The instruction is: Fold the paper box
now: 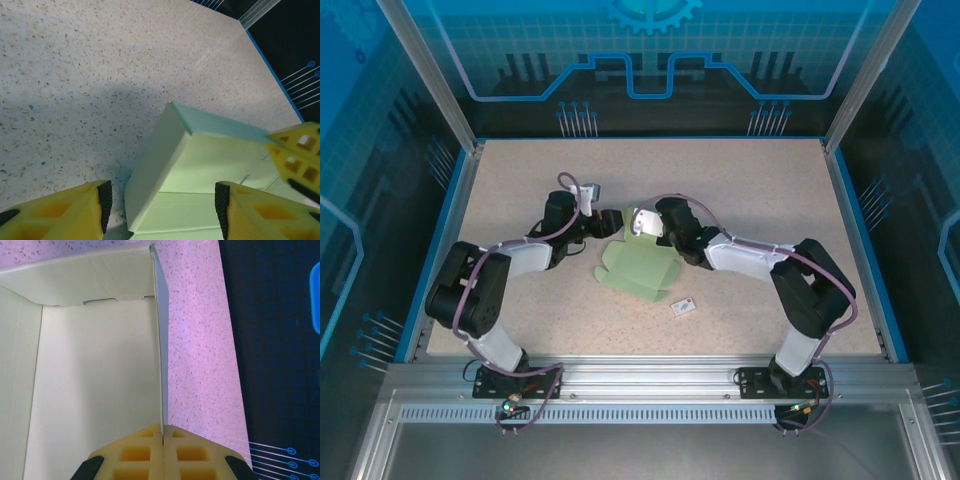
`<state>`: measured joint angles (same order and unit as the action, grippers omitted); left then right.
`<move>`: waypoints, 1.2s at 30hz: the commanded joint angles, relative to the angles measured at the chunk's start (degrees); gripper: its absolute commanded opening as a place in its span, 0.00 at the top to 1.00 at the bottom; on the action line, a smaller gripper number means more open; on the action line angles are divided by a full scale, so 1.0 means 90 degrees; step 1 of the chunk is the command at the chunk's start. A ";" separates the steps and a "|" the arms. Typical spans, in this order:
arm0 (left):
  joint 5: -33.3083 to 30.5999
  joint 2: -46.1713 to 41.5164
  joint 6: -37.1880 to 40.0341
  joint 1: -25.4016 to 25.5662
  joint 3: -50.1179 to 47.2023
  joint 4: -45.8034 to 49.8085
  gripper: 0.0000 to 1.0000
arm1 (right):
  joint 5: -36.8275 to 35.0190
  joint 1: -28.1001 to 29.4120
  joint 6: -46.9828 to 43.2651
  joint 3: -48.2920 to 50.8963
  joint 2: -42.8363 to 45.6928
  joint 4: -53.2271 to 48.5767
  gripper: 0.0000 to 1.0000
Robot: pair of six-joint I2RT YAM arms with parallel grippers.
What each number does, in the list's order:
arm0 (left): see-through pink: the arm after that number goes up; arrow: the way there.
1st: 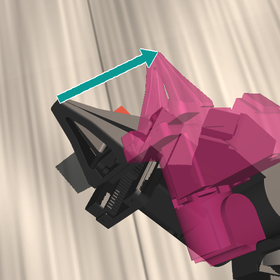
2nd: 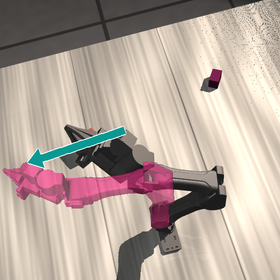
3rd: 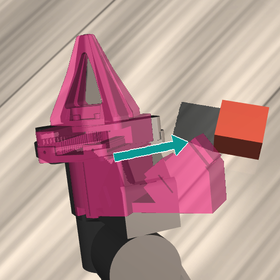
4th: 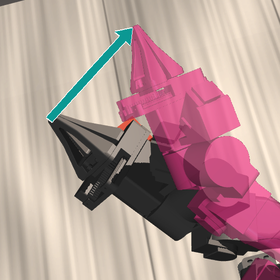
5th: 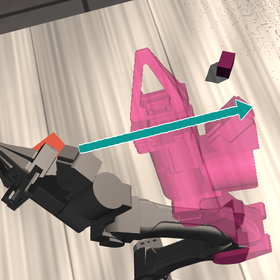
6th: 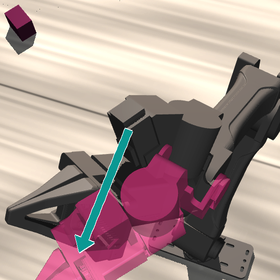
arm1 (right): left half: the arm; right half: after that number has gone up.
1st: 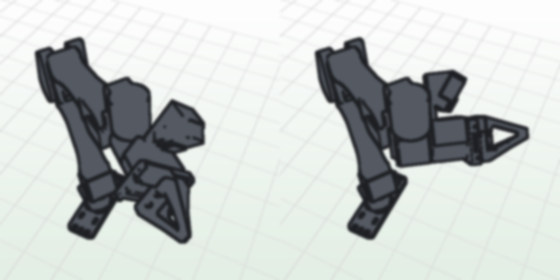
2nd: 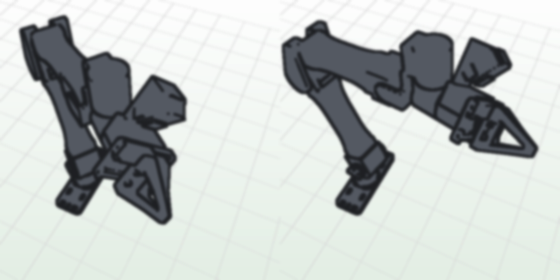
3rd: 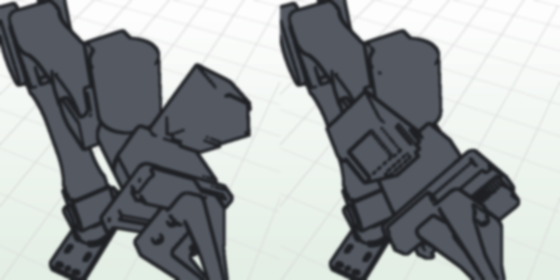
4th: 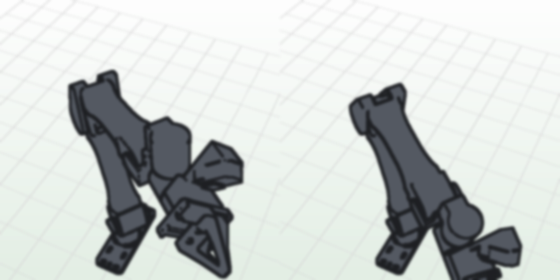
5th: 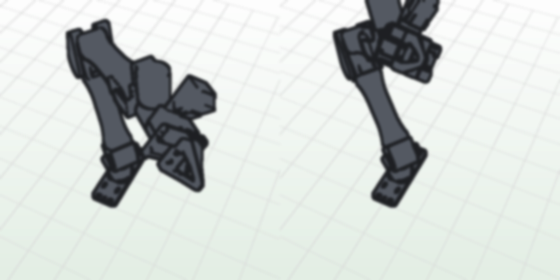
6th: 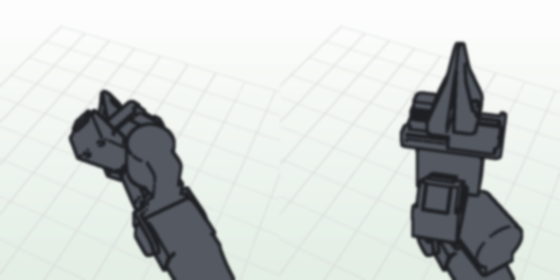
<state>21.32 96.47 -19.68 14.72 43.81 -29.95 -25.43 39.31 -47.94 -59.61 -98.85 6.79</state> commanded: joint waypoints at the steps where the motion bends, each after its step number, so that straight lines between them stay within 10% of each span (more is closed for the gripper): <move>1: 0.0280 0.0351 0.0536 0.0104 -0.0002 -0.0729 0.41 | 0.0380 -0.0134 0.0346 -0.0250 0.0222 -0.0505 1.00; 36: -0.0443 0.1451 0.1477 0.0697 0.0806 -0.0138 0.84 | 0.0521 -0.0243 0.0664 -0.0534 0.0182 -0.0944 1.00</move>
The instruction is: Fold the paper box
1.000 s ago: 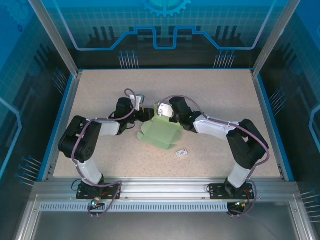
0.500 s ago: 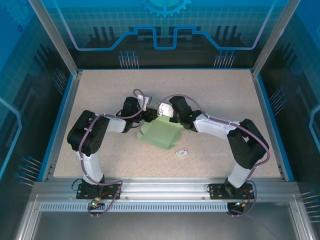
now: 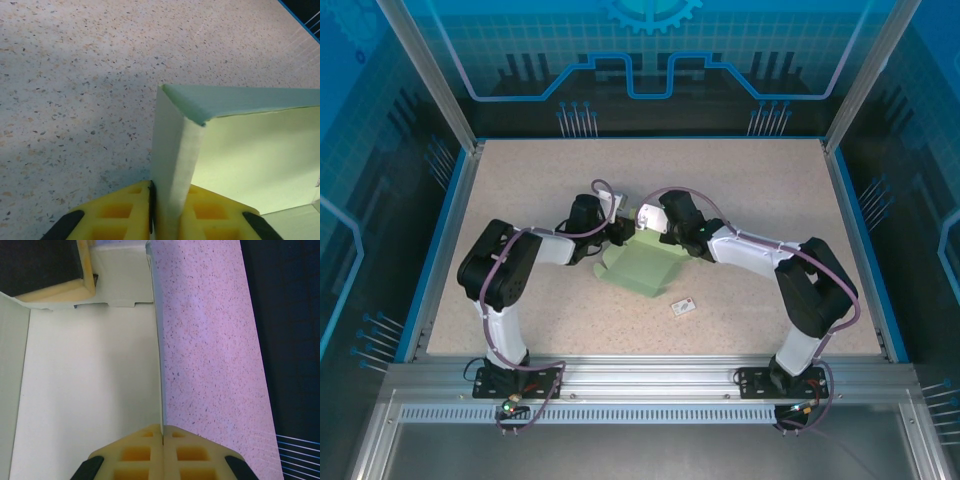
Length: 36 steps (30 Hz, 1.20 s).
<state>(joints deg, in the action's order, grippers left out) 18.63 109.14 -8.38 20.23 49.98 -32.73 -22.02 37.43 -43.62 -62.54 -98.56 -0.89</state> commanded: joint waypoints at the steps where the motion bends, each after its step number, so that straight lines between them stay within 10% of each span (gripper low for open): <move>1: -0.0194 0.0008 0.0228 0.0095 0.0111 0.0177 0.85 | 0.0137 -0.0038 0.0205 -0.0218 0.0160 -0.0108 1.00; 22: -0.2108 -0.1424 0.0138 0.0474 -0.0224 0.1079 0.99 | 0.0888 -0.0160 0.3712 -0.1021 0.1404 -0.2625 0.37; 36: -0.2578 -0.1764 -0.0150 0.0757 -0.0051 0.1680 0.99 | 0.0885 -0.0328 0.5950 -0.1873 0.0810 -0.4216 0.41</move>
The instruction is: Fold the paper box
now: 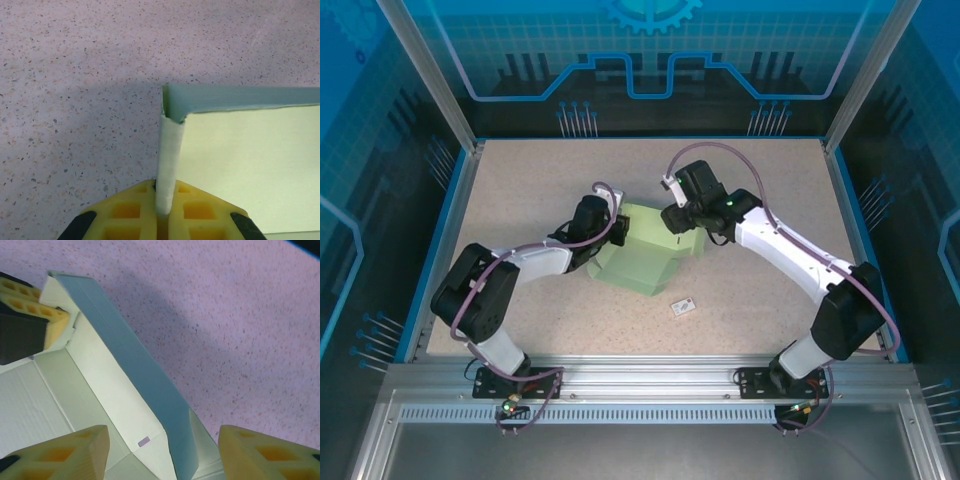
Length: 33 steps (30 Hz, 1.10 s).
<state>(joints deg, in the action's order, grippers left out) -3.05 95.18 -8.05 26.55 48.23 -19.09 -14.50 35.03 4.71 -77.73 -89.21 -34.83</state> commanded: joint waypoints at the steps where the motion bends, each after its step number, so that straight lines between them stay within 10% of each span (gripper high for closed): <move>1: -0.0172 -0.0213 -0.0194 0.0065 0.0149 0.0169 0.99 | 0.0074 -0.0064 0.0652 -0.0196 -0.0292 -0.0455 0.43; 17: -0.0494 -0.0184 -0.0537 0.0224 0.0335 0.0489 0.99 | 0.1151 0.0005 0.2351 0.0187 -0.0737 0.0618 0.60; 33: -0.1261 -0.0397 -0.0630 0.0293 0.0165 0.0511 0.99 | 0.0745 -0.0002 0.2514 0.0934 0.0030 0.0839 0.55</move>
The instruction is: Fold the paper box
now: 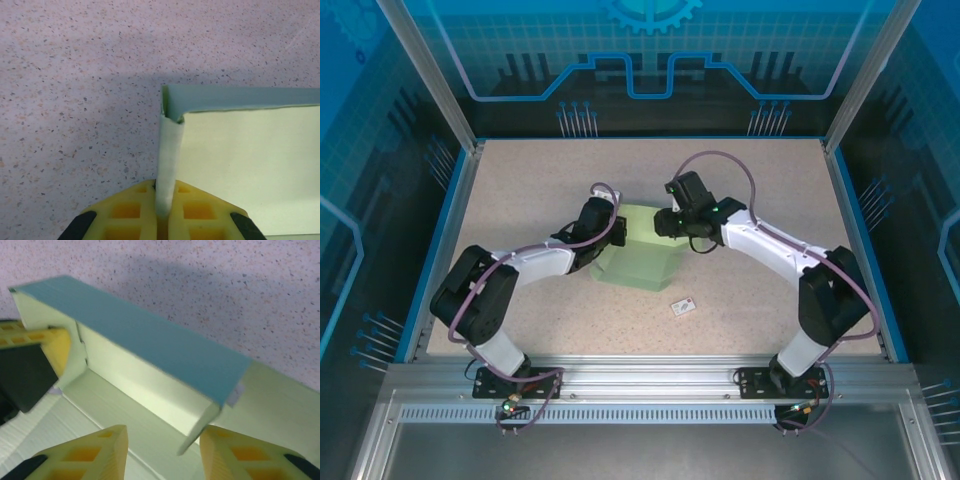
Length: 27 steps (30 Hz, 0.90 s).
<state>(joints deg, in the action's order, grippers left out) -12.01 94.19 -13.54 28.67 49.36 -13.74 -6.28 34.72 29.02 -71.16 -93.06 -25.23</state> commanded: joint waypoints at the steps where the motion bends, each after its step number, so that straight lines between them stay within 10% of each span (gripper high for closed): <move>1: -0.0271 -0.0308 -0.0019 0.0059 0.0028 -0.0085 0.99 | -0.0203 0.0067 -0.0214 0.0269 0.0560 -0.0310 0.54; 27: -0.0072 -0.0480 -0.0101 0.0074 -0.0003 -0.0113 0.99 | -0.0053 0.0117 0.1217 0.1521 0.0832 0.0499 0.41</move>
<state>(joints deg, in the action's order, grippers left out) -12.82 92.07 -13.61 28.80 49.36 -13.80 -7.94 36.32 37.67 -58.02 -84.60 -23.81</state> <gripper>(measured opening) 0.086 0.587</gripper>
